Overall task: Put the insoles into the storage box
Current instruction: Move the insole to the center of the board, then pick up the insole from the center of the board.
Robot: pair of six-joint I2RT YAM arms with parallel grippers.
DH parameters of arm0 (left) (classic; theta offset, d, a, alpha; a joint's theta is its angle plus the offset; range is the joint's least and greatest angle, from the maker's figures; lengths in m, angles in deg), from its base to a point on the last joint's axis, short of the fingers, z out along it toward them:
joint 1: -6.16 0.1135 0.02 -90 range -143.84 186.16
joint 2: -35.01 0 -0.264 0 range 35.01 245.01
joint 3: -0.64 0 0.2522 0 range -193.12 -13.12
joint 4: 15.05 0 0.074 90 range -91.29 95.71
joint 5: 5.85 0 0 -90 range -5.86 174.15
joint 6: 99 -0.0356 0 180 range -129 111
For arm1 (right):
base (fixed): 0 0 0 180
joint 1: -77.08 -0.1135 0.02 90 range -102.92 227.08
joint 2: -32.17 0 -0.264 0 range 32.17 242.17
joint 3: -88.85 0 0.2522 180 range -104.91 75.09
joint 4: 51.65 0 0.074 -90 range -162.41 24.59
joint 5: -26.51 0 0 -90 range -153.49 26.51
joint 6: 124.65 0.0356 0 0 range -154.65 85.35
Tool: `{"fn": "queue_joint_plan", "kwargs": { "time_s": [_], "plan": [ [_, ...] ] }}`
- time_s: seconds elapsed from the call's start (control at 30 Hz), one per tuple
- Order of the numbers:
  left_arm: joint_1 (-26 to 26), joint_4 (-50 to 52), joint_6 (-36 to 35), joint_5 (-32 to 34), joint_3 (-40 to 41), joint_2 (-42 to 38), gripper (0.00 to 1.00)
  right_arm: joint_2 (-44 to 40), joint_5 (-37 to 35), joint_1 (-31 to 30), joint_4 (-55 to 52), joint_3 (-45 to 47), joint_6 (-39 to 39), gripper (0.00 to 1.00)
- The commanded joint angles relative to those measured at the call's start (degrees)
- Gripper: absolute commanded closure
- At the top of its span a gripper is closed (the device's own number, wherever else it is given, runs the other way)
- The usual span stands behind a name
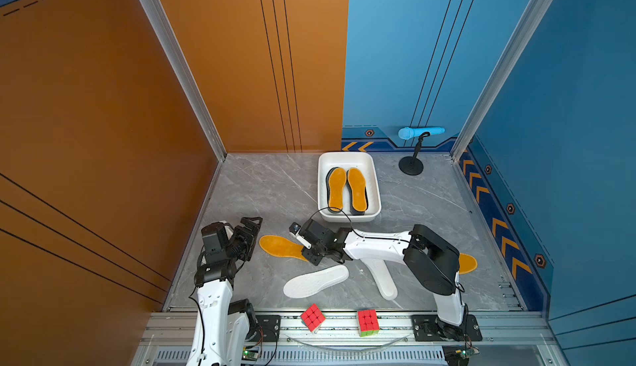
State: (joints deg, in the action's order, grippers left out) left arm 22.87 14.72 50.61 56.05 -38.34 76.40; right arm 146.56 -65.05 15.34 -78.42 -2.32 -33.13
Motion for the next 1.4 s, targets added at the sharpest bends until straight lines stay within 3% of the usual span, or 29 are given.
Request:
{"fn": "queue_joint_plan", "kwargs": {
  "time_s": [0.0, 0.3, 0.6, 1.37],
  "plan": [
    [-0.6, -1.5, -0.3, 1.3, -1.2, 0.3, 0.02, -1.8, 5.6, 1.6, -1.8, -3.2, -2.3, 0.58],
    [-1.0, -1.9, -0.4, 1.1, -1.0, 0.2, 0.02, 7.0, 9.3, 1.4, -5.7, -11.5, -3.5, 0.56],
    [-1.1, -2.4, -0.2, 1.0, -0.3, 0.3, 0.02, 10.7, 6.2, 1.3, -6.3, -12.7, -3.4, 0.56],
    [-1.0, -4.0, 0.2, 0.8, 0.4, 1.0, 0.02, 4.8, 9.1, 1.5, -5.9, -10.0, -3.5, 0.57]
  ]
}}
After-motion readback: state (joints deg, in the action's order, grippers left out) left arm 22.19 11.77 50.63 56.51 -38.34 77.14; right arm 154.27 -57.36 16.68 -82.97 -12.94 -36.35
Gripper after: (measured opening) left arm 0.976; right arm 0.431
